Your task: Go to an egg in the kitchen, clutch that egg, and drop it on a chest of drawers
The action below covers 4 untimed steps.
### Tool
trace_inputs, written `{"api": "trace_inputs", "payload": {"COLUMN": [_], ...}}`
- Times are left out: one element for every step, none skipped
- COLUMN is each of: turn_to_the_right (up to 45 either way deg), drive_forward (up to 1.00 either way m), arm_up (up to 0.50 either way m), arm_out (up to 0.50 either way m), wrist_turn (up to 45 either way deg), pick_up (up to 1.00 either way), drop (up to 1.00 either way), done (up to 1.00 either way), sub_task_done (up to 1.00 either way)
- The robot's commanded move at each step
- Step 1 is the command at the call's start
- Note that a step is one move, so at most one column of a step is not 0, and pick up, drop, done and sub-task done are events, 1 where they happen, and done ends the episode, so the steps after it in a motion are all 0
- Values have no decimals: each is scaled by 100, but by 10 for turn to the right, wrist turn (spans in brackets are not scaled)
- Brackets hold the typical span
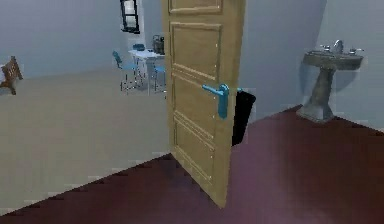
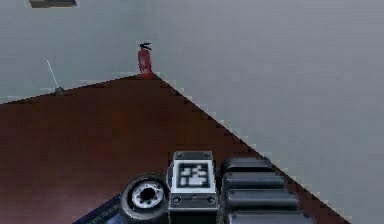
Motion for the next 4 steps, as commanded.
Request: {"api": "trace_inputs", "payload": {"turn_to_the_right": [0,-450,-60,0], "drive_forward": [30,0,0,100], "arm_up": [0,0,0,0], "arm_out": [0,0,0,0], "wrist_turn": [0,0,0,0], "pick_up": [0,0,0,0], "drop": [0,0,0,0], "done": [0,0,0,0], "sub_task_done": [0,0,0,0]}}
